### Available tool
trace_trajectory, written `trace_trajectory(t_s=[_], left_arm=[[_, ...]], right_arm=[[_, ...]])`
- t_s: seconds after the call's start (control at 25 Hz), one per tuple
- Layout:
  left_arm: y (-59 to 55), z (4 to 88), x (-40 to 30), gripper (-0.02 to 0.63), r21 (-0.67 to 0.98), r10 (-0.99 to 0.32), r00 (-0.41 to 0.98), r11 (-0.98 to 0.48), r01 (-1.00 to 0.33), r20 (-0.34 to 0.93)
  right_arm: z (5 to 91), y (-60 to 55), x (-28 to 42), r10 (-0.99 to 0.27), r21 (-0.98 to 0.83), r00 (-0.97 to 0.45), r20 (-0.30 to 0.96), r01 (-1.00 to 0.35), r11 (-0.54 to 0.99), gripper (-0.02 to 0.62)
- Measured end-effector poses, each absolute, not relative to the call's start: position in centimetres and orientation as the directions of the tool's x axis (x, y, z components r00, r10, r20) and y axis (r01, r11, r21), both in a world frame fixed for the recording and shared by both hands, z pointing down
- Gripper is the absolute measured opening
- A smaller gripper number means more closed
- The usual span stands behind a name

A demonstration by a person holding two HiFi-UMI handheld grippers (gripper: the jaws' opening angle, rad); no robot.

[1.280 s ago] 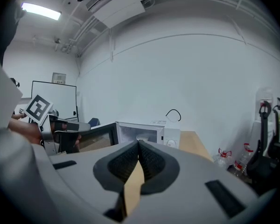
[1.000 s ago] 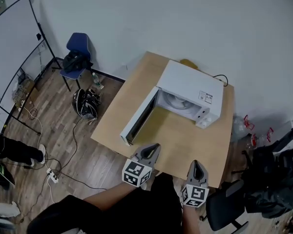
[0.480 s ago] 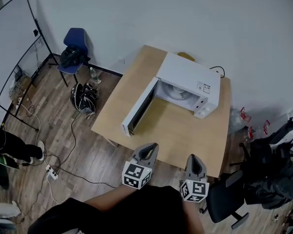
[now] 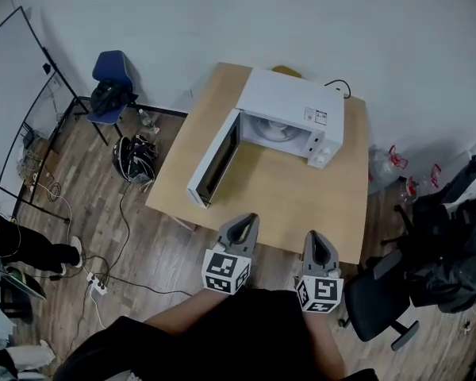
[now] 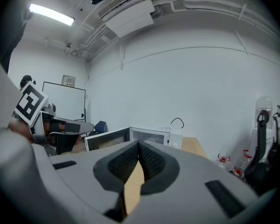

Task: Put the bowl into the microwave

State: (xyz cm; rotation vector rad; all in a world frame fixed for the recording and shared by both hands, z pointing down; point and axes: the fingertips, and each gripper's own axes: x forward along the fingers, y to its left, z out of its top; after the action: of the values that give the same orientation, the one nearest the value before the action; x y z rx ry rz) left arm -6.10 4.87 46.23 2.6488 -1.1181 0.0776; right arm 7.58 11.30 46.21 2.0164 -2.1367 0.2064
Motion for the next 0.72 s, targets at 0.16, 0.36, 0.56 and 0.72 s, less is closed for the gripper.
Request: trace_trajectory(t_s=[0.16, 0.36, 0.56, 0.72], left_arm=[[5.4, 45.9, -4.6, 0.020, 0.209, -0.683, 0.716, -0.686, -0.697, 0.144], [5.4, 45.5, -3.6, 0.020, 0.237, -0.650, 0.744, -0.707, -0.667, 0.154], [5.4, 45.3, -3.5, 0.020, 0.198, -0.653, 0.741, -0.714, -0.671, 0.155], [5.2, 45.4, -3.7, 0.020, 0.168, -0.660, 0.737, -0.718, -0.676, 0.146]], right_arm=[[46.6, 11.8, 8.6, -0.967, 0.012, -0.036, 0.253, -0.999, 0.040, 0.060], [46.1, 11.5, 9.3, -0.971, 0.021, -0.019, 0.237, -0.999, 0.025, 0.060], [46.1, 11.7, 10.0, -0.974, 0.018, 0.003, 0.228, -1.000, 0.001, 0.060], [46.2, 11.9, 10.4, -0.972, 0.016, 0.011, 0.233, -1.000, -0.007, 0.060]])
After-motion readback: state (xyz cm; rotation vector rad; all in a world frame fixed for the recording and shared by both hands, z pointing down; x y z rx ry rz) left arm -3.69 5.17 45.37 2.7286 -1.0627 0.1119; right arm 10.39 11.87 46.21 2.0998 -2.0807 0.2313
